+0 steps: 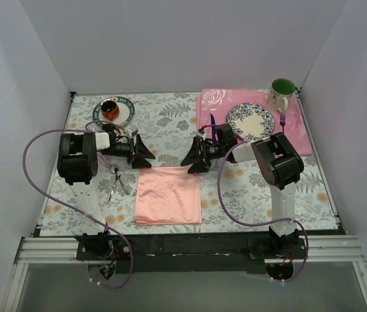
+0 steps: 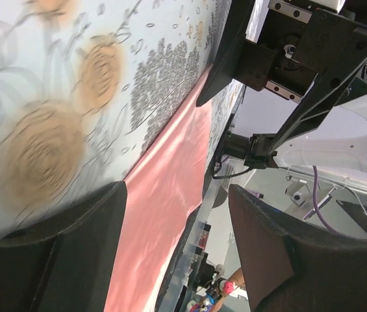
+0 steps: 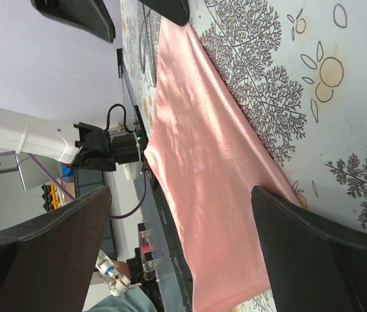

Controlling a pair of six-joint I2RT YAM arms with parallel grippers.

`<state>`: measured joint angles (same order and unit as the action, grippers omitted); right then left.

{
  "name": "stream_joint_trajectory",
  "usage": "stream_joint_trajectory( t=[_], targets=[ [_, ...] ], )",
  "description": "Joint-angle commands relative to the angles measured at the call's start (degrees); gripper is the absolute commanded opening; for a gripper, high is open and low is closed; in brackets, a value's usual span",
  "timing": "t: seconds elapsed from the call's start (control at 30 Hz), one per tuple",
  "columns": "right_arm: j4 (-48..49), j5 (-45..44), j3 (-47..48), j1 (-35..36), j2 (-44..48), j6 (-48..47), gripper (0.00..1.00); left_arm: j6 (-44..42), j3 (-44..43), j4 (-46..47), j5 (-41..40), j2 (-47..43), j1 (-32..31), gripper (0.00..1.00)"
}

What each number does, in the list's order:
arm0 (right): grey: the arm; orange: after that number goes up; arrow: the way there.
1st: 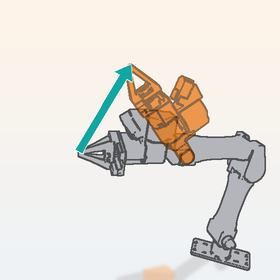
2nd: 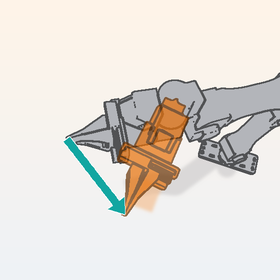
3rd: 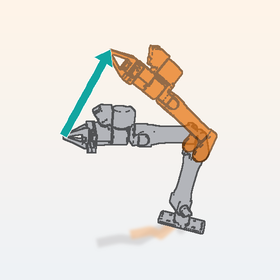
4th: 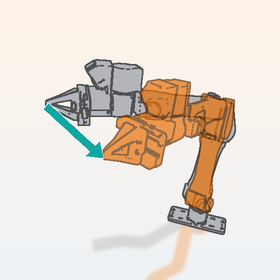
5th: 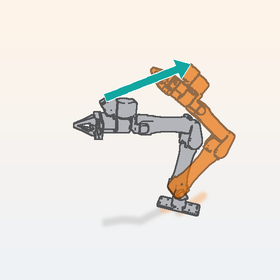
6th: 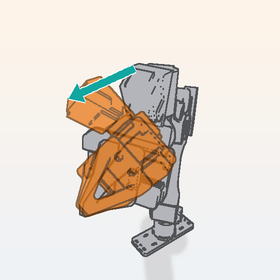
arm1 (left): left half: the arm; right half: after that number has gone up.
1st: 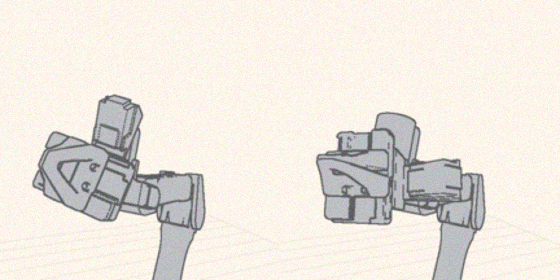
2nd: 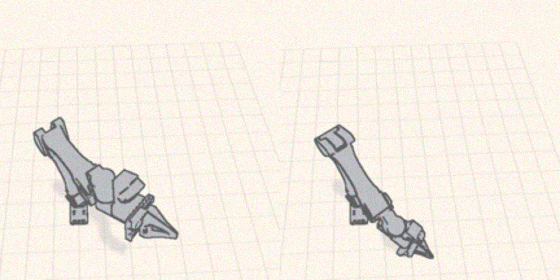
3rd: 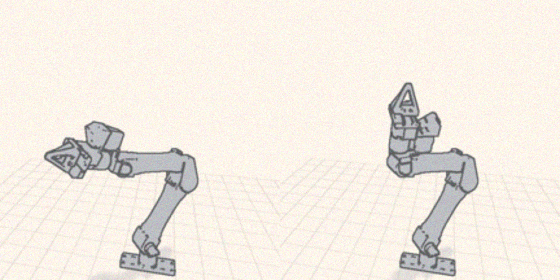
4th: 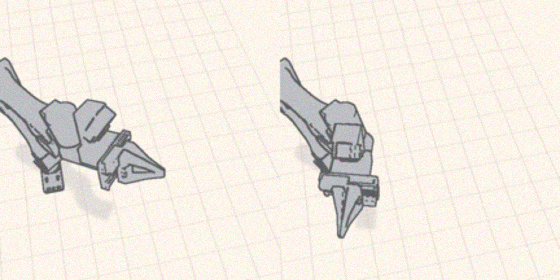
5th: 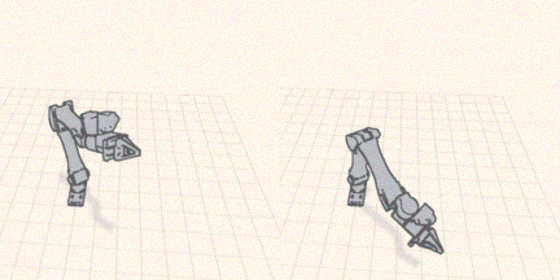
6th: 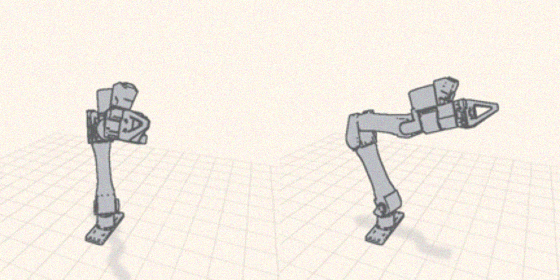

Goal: Fold the napkin into a case and place the utensils inside
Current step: Smooth out the square-folded napkin from the folded napkin.

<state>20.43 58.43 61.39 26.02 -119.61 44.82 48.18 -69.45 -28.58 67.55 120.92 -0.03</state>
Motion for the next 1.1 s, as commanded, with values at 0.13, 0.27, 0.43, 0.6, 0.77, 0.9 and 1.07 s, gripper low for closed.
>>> stream_joint_trajectory(
  t=[0.13,0.27,0.43,0.6,0.77,0.9,1.07],
  targets=[
    [-5.6,-5.4,-0.1,-0.5,-2.8,-2.7,0.99,-13.5,-2.3,-11.3,0.4,-0.1,6.6,0.64],
    [-4.9,-4.5,1.1,-0.4,-2.4,-2.7,0.99,-14.0,-5.1,-12.0,3.4,-2.8,6.7,0.64],
    [-3.2,-1.8,3.2,0.6,0.3,-2.5,0.99,-12.4,-8.0,-12.5,8.1,-4.7,3.1,0.64],
    [-0.7,0.3,4.1,1.8,4.8,1.1,0.99,-11.9,-4.5,-11.7,8.2,-6.2,-2.1,0.62],
    [3.2,0.2,5.3,4.6,6.3,4.7,0.99,-8.5,0.8,-5.9,8.0,-6.8,-2.7,0.6],
    [6.2,-0.5,5.9,5.8,2.6,8.5,0.99,-7.0,1.9,-3.2,6.5,-6.0,-2.8,0.59],
    [6.5,-1.0,5.7,5.1,-2.0,8.6,0.99,-6.9,1.7,-2.6,4.1,-3.9,-2.8,0.59]
  ],
)
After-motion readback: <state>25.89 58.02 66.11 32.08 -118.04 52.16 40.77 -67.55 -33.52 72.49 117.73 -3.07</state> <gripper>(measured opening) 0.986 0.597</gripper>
